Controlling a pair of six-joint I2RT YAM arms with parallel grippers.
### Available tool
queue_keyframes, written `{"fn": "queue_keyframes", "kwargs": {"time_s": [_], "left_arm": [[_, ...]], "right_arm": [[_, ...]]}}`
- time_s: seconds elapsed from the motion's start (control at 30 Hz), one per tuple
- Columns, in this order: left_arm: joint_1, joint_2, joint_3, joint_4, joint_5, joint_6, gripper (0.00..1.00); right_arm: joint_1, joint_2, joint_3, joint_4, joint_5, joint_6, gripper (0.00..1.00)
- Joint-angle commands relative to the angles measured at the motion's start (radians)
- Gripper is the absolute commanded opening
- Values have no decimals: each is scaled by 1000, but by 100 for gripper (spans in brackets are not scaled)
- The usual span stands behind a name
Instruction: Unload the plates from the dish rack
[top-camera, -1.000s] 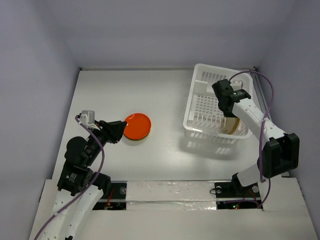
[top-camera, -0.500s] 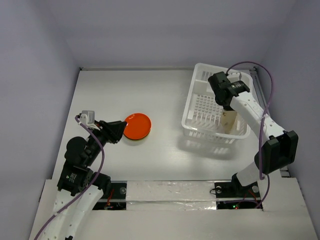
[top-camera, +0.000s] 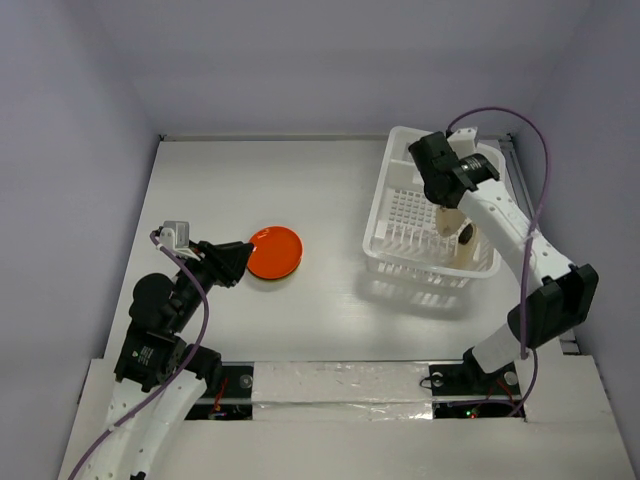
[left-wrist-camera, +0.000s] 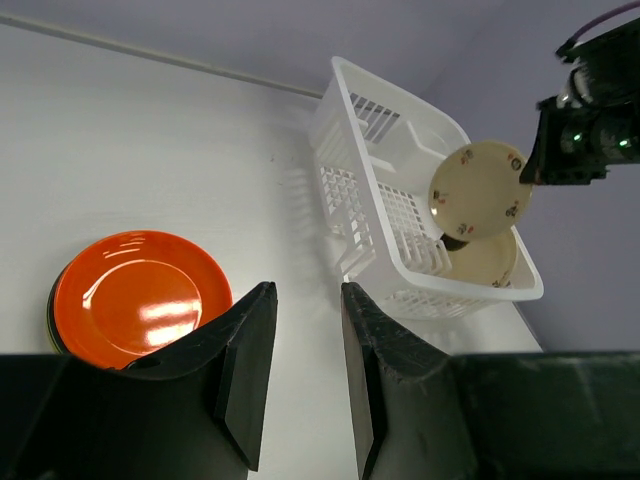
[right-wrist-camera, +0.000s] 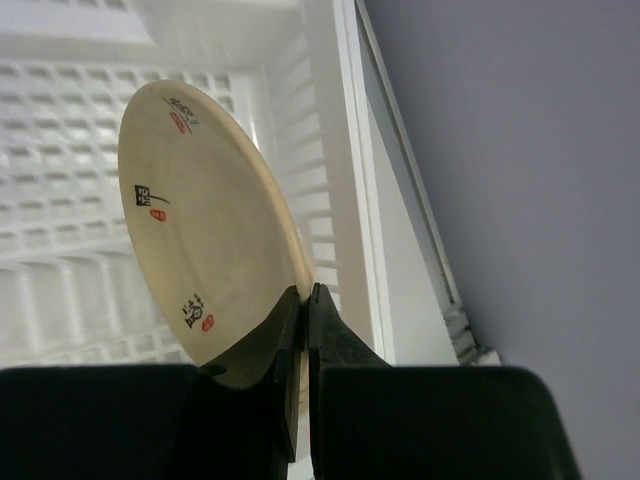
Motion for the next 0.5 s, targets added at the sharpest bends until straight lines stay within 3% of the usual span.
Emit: {"fn": "queue_keyframes", "kwargs": {"time_s": [0.0, 0.13, 0.27, 0.33, 0.47], "left_arm": [[-6, -1, 12, 29, -2, -4, 29], [-6, 1, 12, 29, -2, -4, 29], [-6, 4, 14, 29, 0, -2, 29], [3, 7, 15, 26, -5, -2, 29], [3, 4, 17, 21, -20, -2, 29]], "right_arm": [[56, -108, 132, 13, 78, 40, 0], [144, -212, 109, 187, -32, 22, 0], [243, -274, -32, 478, -340, 45, 0], [305, -207, -118, 642, -541, 81, 0], [422, -41, -63, 741, -594, 128, 0]]}}
